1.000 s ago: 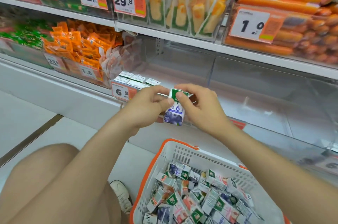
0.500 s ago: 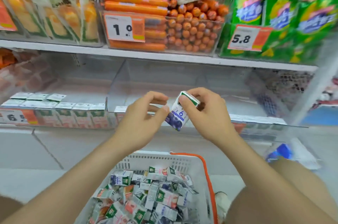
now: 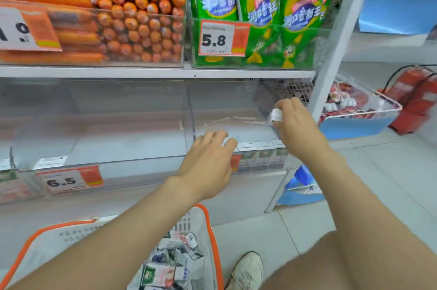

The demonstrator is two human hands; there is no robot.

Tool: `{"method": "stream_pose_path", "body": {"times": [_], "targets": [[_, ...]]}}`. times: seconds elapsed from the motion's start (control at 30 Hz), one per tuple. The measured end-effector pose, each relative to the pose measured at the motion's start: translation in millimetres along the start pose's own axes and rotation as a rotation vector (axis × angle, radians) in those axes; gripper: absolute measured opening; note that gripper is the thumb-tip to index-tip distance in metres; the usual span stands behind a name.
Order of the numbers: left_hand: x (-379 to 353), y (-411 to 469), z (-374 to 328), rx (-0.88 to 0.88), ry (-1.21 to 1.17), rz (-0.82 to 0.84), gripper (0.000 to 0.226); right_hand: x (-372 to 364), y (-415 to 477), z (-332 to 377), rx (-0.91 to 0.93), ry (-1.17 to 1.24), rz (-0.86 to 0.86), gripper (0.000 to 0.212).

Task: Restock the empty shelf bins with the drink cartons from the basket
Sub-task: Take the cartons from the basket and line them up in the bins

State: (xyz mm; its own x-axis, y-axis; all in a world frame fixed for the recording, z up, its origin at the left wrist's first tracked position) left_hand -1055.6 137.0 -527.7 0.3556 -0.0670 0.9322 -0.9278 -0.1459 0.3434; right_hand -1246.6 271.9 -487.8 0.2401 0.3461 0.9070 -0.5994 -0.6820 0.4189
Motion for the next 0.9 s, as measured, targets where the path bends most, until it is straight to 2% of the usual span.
{"method": "stream_pose_path", "body": {"times": [0.1,0.17,0.4,0.6,0.67,0.77,0.9], "targets": [[-16,10,-8,-0.008,0.036,0.007,0.030,-9,4,-25,0.036,-0.165,0.087,0.062],[-22,16,-12,-0.006,0.051,0.007,0.026,-10,6,-35,0.007,-0.184,0.123,0.071],[-28,25,-20,0.069,0.066,-0.049,0.021,-22,-2,-53,-0.088,-0.243,0.297,0.057],[-30,27,-22,0.102,0.072,-0.057,0.024,-29,-3,-49,-0.112,-0.258,0.390,0.060],[-29,27,-21,0.097,0.063,-0.042,0.025,-29,-3,-45,-0.092,-0.272,0.374,0.059],[-28,27,-20,0.095,0.056,-0.027,0.026,-21,-2,-45,-0.054,-0.275,0.255,0.056],[-28,27,-24,0.112,0.065,-0.024,0.027,-5,-5,-51,-0.008,-0.274,0.107,0.069]]}}
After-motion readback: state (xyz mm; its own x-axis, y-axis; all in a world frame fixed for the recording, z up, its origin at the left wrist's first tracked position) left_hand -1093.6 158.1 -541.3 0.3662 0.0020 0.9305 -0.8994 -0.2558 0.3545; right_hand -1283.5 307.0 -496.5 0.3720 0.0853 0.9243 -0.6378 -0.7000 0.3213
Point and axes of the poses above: each hand's wrist, its own y-axis towards the middle knuckle, its own x-axis out of the back of the hand, z = x × y, the point moved 4 cm from there along y, towards the middle knuckle
